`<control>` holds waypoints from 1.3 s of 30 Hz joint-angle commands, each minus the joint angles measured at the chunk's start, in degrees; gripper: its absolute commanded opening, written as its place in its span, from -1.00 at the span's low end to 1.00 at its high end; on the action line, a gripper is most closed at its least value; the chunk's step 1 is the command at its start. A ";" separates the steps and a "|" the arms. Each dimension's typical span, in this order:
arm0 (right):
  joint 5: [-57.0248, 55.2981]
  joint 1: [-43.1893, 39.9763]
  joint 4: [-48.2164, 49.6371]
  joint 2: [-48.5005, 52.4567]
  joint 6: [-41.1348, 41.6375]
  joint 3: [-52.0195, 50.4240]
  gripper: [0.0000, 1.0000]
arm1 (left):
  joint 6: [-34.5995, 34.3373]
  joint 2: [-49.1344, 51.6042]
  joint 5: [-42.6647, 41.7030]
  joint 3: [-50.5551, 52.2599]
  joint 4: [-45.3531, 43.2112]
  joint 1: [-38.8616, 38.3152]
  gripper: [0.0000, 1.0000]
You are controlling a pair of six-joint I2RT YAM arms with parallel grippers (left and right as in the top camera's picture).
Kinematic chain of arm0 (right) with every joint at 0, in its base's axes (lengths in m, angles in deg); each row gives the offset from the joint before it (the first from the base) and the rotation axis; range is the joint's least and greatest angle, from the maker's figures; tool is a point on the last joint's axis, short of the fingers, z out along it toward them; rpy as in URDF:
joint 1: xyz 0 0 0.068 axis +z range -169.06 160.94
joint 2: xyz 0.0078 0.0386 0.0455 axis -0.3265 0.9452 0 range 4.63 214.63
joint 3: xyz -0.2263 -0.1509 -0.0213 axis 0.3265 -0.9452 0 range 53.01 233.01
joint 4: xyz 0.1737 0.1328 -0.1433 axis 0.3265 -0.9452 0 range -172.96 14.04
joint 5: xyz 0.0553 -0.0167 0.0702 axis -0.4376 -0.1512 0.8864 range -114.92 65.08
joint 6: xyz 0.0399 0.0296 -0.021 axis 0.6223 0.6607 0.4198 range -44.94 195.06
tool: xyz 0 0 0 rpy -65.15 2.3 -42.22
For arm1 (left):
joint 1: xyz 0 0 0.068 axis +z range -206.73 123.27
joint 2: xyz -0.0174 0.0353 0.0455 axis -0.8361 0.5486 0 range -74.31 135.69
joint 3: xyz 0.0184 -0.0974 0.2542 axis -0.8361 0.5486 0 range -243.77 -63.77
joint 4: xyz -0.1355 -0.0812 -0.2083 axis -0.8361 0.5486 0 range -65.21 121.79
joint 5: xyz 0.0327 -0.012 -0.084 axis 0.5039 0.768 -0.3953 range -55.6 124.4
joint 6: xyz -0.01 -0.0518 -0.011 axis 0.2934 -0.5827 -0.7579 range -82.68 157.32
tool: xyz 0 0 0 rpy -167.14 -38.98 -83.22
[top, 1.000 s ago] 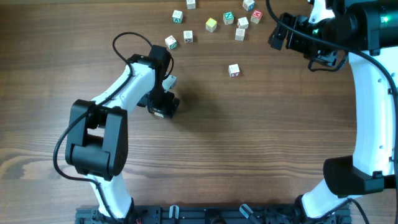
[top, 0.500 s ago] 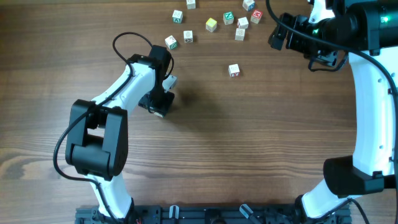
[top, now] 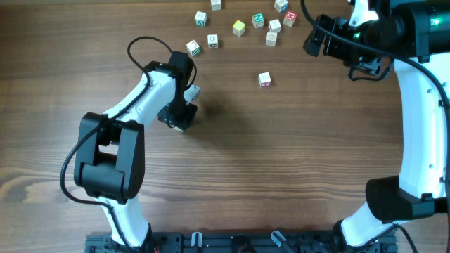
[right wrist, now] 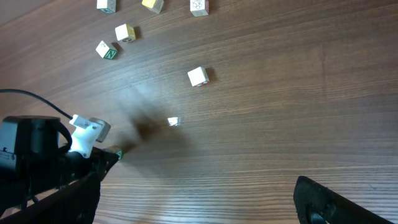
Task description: Form a tower
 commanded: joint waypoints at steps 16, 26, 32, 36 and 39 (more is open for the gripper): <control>-0.81 0.07 0.04 -0.09 -0.57 -0.09 1.00 | -1.25 -10.91 -4.17 -10.82 8.68 0.48 1.00; 1.57 2.16 0.04 0.52 2.84 -0.33 0.99 | -9.73 -51.67 -2.60 -16.20 15.63 0.48 1.00; -0.57 13.55 4.94 1.64 16.50 -15.37 -0.37 | -28.72 -54.64 18.97 -16.20 15.52 0.50 1.00; 1.09 18.25 9.97 1.64 18.25 -28.76 -0.91 | -39.21 -57.66 27.74 -16.20 14.10 0.50 1.00; 1.90 18.99 6.64 -1.33 14.58 -32.44 -0.92 | -39.19 -61.13 31.39 -16.20 14.12 0.48 1.00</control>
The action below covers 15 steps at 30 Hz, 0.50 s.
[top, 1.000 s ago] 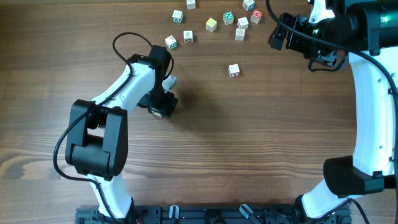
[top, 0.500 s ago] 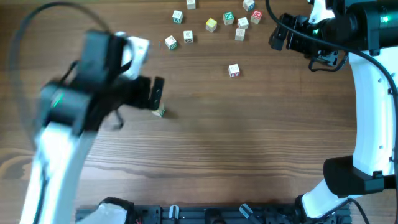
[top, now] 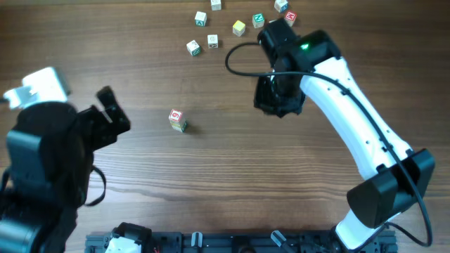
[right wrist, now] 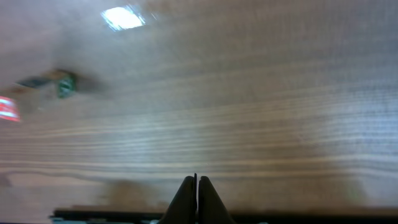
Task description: Form a tower
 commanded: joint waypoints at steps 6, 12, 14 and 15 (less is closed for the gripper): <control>-7.56 1.22 5.49 -32.96 -1.29 -11.58 -0.92 | -3.91 -5.42 7.52 -0.15 0.07 0.24 1.00; -0.79 6.56 61.35 -50.73 6.62 -55.15 -0.91 | -3.87 -5.40 7.50 -0.15 3.69 0.24 1.00; 3.78 6.67 71.28 -41.97 7.10 -60.24 -0.91 | -3.87 -5.40 7.50 -0.15 5.95 0.24 1.00; 4.92 7.02 74.82 -37.42 5.44 -60.15 -0.91 | -3.87 -5.40 7.48 -0.15 6.58 0.24 1.00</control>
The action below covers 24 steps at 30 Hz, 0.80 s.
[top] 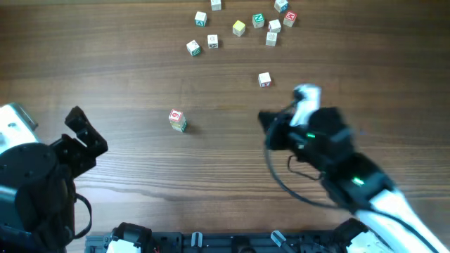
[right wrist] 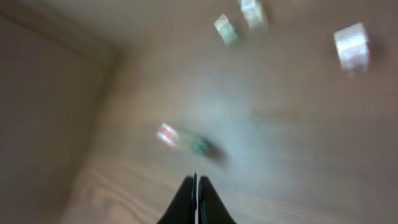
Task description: Form a tower
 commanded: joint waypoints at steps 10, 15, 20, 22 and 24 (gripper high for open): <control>14.58 13.64 54.42 46.90 12.48 -1.75 -0.91 | -0.57 -0.11 1.05 -0.09 3.50 0.24 1.00; 10.10 15.39 53.42 47.84 19.89 -1.75 -0.91 | -0.57 -0.11 1.07 -0.09 3.50 0.24 1.00; 8.39 15.45 54.29 51.04 23.08 -1.75 -0.91 | -0.57 -0.11 1.05 -0.09 3.50 0.24 1.00; 8.46 15.54 57.02 53.00 24.28 -1.75 -0.91 | -0.57 -0.11 1.05 -0.09 3.50 0.24 1.00; 8.46 15.61 60.72 55.19 25.31 -1.75 -0.91 | -0.57 -0.11 1.05 -0.09 3.50 0.24 1.00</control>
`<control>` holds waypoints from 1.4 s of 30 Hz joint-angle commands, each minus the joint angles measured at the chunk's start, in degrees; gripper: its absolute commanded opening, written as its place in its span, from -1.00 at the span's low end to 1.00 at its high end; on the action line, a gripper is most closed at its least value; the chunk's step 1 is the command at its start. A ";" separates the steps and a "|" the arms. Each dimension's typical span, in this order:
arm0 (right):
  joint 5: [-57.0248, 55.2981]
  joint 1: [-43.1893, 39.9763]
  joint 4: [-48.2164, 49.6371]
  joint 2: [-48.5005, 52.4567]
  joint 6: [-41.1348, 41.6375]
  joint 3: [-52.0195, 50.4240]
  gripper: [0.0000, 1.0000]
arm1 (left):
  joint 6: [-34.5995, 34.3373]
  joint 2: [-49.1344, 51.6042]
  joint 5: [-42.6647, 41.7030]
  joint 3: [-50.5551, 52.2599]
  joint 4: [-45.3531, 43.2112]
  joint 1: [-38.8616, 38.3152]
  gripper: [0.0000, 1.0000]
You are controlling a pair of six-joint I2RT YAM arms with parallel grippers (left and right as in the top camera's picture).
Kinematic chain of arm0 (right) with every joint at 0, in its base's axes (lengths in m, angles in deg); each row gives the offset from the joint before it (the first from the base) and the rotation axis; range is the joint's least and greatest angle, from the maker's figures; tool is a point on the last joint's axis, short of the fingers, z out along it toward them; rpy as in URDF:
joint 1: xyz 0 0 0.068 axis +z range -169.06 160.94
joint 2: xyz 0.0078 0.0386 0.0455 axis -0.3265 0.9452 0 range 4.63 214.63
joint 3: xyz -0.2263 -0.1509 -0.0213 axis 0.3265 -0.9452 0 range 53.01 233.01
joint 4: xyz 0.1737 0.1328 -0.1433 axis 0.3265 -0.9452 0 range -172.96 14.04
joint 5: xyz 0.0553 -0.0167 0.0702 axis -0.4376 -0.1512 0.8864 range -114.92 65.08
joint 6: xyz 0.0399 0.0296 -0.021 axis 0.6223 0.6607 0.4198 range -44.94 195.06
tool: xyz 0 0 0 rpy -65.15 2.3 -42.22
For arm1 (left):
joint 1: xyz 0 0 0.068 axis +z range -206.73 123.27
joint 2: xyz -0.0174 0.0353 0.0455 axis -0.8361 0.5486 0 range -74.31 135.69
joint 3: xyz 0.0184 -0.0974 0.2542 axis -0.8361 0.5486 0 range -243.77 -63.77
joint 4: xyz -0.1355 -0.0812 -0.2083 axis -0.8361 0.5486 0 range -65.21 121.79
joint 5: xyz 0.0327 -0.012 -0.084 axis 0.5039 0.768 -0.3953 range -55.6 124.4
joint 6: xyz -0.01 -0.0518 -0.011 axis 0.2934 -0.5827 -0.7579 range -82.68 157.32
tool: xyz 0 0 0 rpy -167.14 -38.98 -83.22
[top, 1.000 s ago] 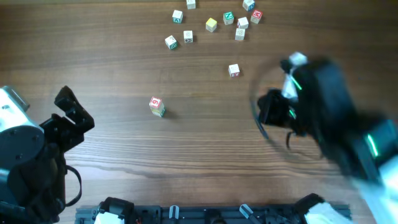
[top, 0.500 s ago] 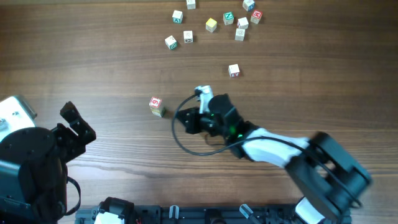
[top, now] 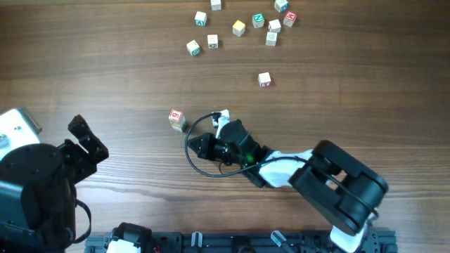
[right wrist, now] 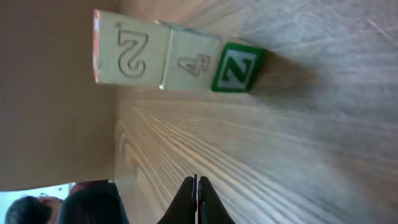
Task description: Form a tower
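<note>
A tower of three blocks (top: pixel 177 119) stands left of the table's middle. The right wrist view shows it side-on: a green Z block (right wrist: pixel 236 67) on the wood, a "4" block (right wrist: pixel 193 64) on that, and a "2" block (right wrist: pixel 127 55) with a red face on top. My right gripper (top: pixel 197 145) (right wrist: pixel 196 198) lies low, just right of the tower and apart from it. It is shut with nothing in it. My left gripper (top: pixel 88 140) hangs at the far left; its jaws cannot be made out.
One loose block (top: pixel 264 79) sits alone right of centre. Several more loose blocks (top: pixel 239 27) are scattered along the back edge. The right arm (top: pixel 309 172) stretches across the front middle, with a cable looped beside the wrist.
The right arm was raised at centre right, close under the overhead camera. It now lies low and reaches left toward the tower, its gripper still shut. The left arm has barely moved.
At first my left gripper was down at the tower's spot and the right arm was at the back right. Then the left arm was back at the far left, the tower stood free, and the right gripper was shut near the lone block. That block stayed put.
</note>
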 commanded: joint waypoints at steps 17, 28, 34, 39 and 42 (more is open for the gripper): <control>-4.83 3.08 9.53 10.86 9.77 4.55 -0.91 | -0.55 -0.15 0.94 -0.15 -0.07 0.24 1.00; -7.87 3.93 8.15 12.33 11.78 7.26 -0.92 | -0.55 -0.15 0.94 -0.15 -0.07 0.24 1.00; -7.91 3.93 7.37 12.33 11.74 7.80 -0.91 | -0.55 -0.15 0.94 -0.15 -0.07 0.24 1.00; -8.74 3.91 6.08 12.33 11.50 8.59 -0.92 | -0.55 -0.15 0.94 -0.15 -0.07 0.24 1.00; -9.03 3.91 6.08 12.37 11.50 8.63 -0.92 | -0.55 -0.15 0.94 -0.15 -0.07 0.24 1.00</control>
